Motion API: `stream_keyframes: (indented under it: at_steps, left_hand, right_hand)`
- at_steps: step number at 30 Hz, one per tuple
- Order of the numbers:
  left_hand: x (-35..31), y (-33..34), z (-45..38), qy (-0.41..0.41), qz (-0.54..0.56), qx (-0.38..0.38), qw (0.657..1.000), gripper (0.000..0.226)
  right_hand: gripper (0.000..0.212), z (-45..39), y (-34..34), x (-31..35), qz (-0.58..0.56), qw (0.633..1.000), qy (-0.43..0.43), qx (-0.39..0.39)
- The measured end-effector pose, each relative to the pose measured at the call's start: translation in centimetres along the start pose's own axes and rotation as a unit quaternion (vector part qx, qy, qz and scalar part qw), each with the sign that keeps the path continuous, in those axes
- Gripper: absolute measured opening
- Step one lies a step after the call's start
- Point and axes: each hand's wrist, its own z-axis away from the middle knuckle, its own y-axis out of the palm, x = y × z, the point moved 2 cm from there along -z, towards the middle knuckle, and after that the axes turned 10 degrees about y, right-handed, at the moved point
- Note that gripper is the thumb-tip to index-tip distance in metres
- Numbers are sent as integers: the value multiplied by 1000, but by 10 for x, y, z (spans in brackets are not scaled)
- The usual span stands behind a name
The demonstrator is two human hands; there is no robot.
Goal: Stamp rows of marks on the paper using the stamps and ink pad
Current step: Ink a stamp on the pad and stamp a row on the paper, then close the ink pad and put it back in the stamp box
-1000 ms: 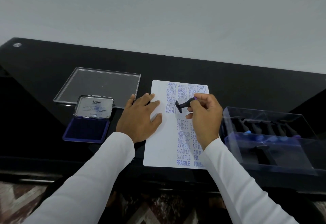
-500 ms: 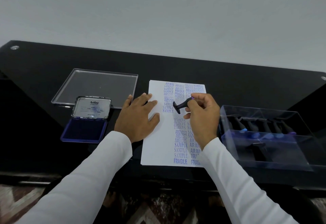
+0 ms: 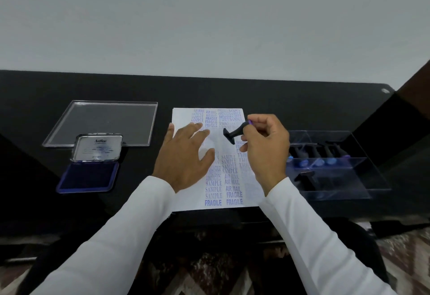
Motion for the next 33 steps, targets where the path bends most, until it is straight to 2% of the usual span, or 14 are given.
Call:
stream_keyframes:
  at_steps: [7,12,16,22,29,33]
  left_hand:
    - [-72,13,-8,77,56,-27,995,53]
    - [-107,25,-7,106,88,-19,990,52]
    - [-124,33,-2,119,104,-12,987,52]
    - [-127,36,0,119,106,-7,987,51]
    - [-128,36,1,110,102,0,989,53]
    - [-128,35,2,106,102,4,989,54]
  right_hand:
    - [18,5,-65,-1,12,997,-25,-71]
    - [18,11,-105,-8,75,992,-43,-94]
    - [19,14,-121,-21,222,968,-91,-67]
    - [22,16,-123,-35,391,915,-97,1]
    - [17,13,-118,-26,459,887,-30,32]
    - [14,14,-115,-22,471,882,9,26]
